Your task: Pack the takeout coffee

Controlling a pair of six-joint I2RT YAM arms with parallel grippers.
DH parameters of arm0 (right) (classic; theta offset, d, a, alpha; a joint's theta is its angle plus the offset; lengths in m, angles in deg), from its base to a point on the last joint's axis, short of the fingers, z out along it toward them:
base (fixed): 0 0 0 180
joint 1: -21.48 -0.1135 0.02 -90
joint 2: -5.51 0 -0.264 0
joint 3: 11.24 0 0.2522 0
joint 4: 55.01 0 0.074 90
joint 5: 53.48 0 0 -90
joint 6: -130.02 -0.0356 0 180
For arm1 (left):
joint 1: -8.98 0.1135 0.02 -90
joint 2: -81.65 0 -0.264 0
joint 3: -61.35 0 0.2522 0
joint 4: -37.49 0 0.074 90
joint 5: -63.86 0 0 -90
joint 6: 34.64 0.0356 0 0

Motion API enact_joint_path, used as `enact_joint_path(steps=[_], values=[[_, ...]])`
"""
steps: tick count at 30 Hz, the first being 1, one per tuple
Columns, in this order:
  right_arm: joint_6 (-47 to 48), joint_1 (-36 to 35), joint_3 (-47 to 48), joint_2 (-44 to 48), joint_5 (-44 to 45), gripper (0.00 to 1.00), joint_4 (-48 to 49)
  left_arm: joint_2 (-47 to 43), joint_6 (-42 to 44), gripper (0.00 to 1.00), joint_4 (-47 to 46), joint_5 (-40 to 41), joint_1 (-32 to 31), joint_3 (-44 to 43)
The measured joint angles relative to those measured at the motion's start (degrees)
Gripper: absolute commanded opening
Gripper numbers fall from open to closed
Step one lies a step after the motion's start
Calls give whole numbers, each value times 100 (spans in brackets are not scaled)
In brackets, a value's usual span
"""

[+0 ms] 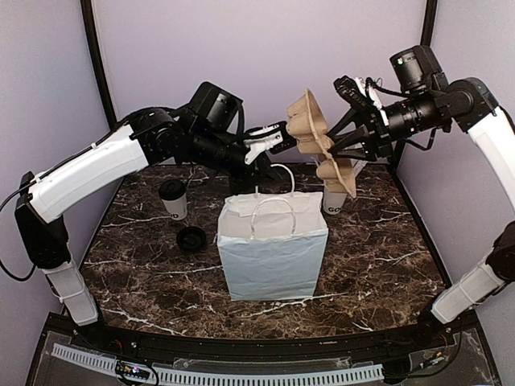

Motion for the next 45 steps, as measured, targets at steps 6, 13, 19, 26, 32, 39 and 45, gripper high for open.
enact_joint_path(steps=[6, 13, 19, 26, 32, 39, 45], values=[[35, -48, -332, 35, -245, 32, -11, 2, -527, 0, 0, -420, 107, 24], [52, -592, -616, 39, -422, 32, -7, 2, -1314, 0, -417, -1217, 472, 179], [59, -1123, -638, -28, -201, 31, 83, 2, -1652, 0, -570, -1576, 586, 223], [57, -1285, -632, -271, 111, 30, 380, 2, -1821, 0, -654, -1886, 586, 295], [55, -1285, -590, -573, 234, 30, 636, 2, -1882, 0, -678, -2037, 588, 343], [118, -1368, -815, -621, 431, 30, 789, -66, -1954, 0, -848, -2116, 656, 627], [205, -1495, -1259, -623, 708, 30, 767, -116, -2052, 0, -953, -2205, 713, 745]])
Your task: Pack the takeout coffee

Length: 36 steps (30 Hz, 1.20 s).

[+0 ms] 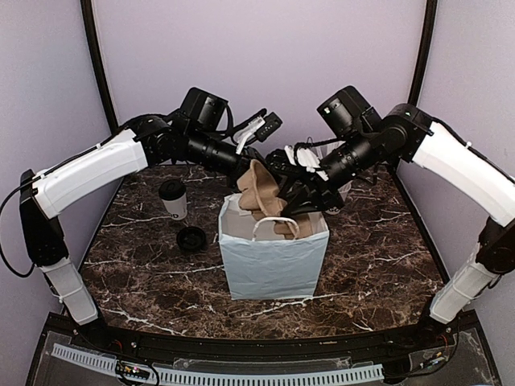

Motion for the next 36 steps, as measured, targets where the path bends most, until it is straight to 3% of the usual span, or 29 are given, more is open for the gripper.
enact_joint_path(steps=[17, 26, 27, 29, 31, 36], values=[[15, -319, 76, -254, 737, 30, -404, -216, -249, 2, -173, 92, 114, 247], [-114, -380, 304, -782, 1255, 31, -798, -315, -326, 20, -155, 409, 199, 293], [-122, -385, 306, -782, 1316, 31, -833, -356, -323, 23, -153, 439, 227, 321], [-155, -396, 323, -782, 1436, 31, -892, -490, -332, 40, -166, 511, 295, 411], [-177, -404, 323, -780, 1521, 32, -916, -656, -330, 46, -199, 575, 348, 514], [-219, -413, 385, -787, 1700, 32, -1075, -1010, -426, 52, -358, 778, 444, 669]])
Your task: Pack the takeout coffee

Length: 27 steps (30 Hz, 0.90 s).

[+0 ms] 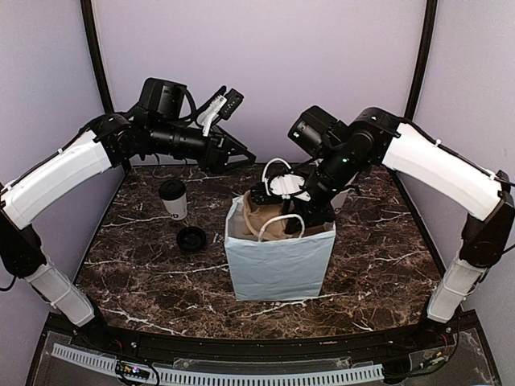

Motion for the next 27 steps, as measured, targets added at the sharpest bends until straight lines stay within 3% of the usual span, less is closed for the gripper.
enact_joint_path(steps=[17, 27], values=[[-127, -20, 85, -380, 656, 30, -577, -1047, -55, 56, -879, 933, 546, 1567], [-199, -22, -315, -575, 1220, 30, -872, -1353, -50, 56, -1362, 994, 1019, 2385]])
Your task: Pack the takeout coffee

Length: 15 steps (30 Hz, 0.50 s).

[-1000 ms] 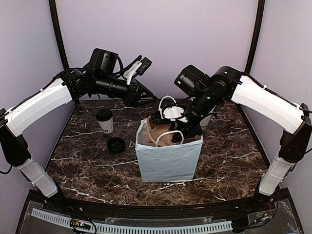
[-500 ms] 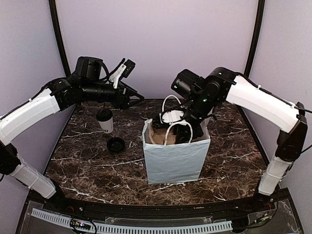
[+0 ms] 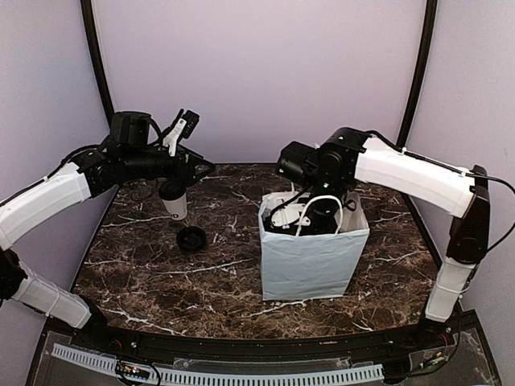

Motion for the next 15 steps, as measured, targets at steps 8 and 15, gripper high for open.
enact_joint_path(steps=[8, 15], values=[[-81, -4, -343, -201, 66, 30, -50, -76, 2, 56, -398, -236, 295, 691], [-81, -4, -619, -391, 63, 30, -15, -142, 4, 56, -675, -468, 437, 1067]])
